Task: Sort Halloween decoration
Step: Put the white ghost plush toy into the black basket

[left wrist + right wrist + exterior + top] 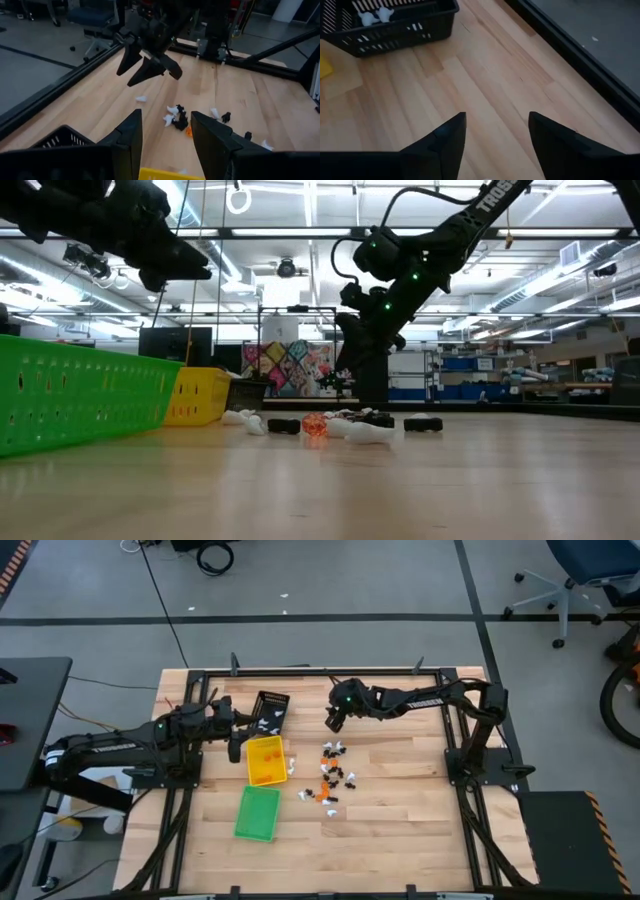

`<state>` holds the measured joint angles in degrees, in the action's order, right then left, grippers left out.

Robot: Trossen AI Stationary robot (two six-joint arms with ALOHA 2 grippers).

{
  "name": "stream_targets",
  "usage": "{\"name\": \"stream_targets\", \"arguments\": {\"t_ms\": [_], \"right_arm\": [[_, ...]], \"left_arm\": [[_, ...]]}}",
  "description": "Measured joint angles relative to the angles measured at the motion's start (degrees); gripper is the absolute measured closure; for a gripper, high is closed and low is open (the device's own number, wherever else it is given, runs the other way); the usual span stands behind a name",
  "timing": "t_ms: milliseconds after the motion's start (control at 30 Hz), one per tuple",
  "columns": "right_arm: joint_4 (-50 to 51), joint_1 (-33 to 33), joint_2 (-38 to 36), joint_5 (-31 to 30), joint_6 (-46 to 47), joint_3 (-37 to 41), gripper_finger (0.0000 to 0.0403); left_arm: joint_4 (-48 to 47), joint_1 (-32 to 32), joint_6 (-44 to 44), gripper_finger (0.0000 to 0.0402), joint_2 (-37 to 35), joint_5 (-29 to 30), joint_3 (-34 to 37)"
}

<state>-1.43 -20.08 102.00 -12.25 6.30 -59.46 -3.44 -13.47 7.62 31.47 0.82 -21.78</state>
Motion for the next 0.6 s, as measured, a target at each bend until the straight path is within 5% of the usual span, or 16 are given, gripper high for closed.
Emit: {"name": "stream_targets", "arguments": {"t_ms": [600], "right_arm": [[5.40, 1.75, 0.11, -1.54, 8.58, 4.50, 0.0181]], "left_arm": [[1.20, 0.00, -0.73, 0.0260, 0.41, 0.00, 0.00]]}}
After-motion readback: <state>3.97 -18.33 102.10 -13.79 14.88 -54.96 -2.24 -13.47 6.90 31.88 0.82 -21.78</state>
